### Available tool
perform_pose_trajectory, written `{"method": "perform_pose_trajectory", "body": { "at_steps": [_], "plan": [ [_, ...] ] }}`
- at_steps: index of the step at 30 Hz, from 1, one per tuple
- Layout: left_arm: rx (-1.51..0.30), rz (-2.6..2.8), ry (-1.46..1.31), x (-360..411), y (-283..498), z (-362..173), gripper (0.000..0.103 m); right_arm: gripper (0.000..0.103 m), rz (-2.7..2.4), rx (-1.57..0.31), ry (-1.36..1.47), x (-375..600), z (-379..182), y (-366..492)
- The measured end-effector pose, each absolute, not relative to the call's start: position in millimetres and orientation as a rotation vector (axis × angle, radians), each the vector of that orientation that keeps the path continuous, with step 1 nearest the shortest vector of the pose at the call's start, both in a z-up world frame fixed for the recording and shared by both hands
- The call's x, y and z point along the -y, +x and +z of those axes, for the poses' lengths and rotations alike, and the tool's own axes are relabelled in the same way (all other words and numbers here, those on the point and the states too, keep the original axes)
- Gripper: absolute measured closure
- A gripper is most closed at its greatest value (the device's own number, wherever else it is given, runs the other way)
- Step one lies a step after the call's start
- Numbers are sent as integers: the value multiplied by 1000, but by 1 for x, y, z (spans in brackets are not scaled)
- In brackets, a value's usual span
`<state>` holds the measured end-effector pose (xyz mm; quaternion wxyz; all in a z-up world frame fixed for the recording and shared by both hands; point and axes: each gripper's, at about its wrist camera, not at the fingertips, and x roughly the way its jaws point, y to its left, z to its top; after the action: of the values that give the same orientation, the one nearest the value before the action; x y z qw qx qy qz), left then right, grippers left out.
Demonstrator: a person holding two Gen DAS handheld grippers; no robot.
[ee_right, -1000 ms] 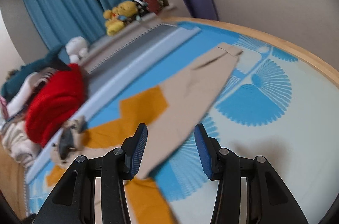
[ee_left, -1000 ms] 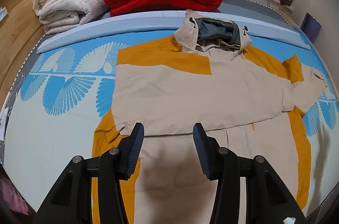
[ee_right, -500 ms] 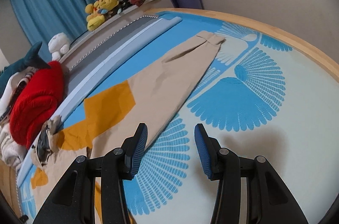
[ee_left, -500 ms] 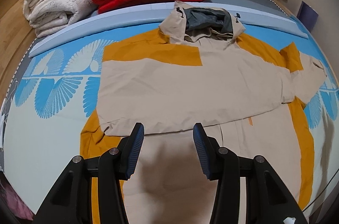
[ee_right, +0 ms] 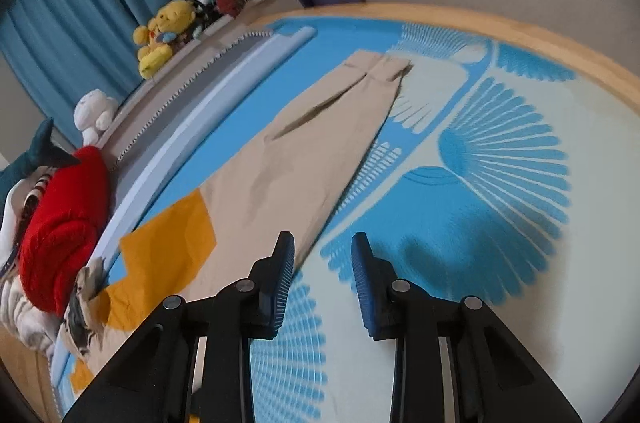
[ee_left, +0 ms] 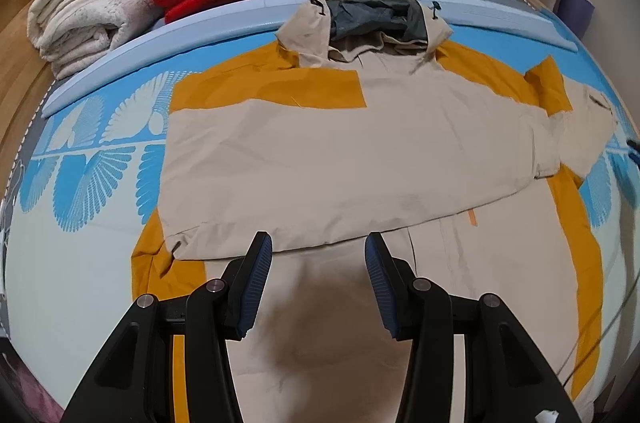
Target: Fold large clothes
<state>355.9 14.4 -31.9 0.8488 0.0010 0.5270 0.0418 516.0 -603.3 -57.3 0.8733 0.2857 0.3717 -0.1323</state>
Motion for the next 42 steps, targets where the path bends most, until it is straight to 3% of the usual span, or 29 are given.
{"method": "perform_pose_trajectory", "body": {
  "at_steps": [5, 11, 18, 19, 21, 22, 25, 29, 35, 42],
  "plan": [
    [-1124, 110, 4, -17, 365, -43, 58, 63, -344, -794, 651, 635, -80, 560],
    [-1147, 92, 9, -11, 378, -56, 58, 63, -397, -822, 715, 665, -112, 593],
    [-1157, 94, 9, -21, 386, -62, 57, 63, -448, -762, 745, 685, -112, 623],
    [-1156, 98, 4, -22, 387, -61, 57, 64, -454, -767, 737, 685, -111, 627],
    [-1157, 105, -9, -27, 388, -60, 57, 91, -470, -779, 713, 681, -108, 635],
    [-1157, 105, -16, -29, 388, -59, 57, 97, -477, -778, 700, 679, -105, 637],
    [-1155, 110, -49, -36, 389, -52, 57, 100, -485, -714, 641, 658, -77, 637],
    [-1130, 126, -117, -47, 390, -34, 58, 101, -425, -624, 460, 597, -19, 635],
    [-1091, 173, -194, -69, 384, -8, 59, 101, -15, -544, 196, 406, 74, 587],
    [-1073, 230, -327, -110, 368, 10, 59, 101, 473, -680, 143, 186, 57, 514]
  ]
}}
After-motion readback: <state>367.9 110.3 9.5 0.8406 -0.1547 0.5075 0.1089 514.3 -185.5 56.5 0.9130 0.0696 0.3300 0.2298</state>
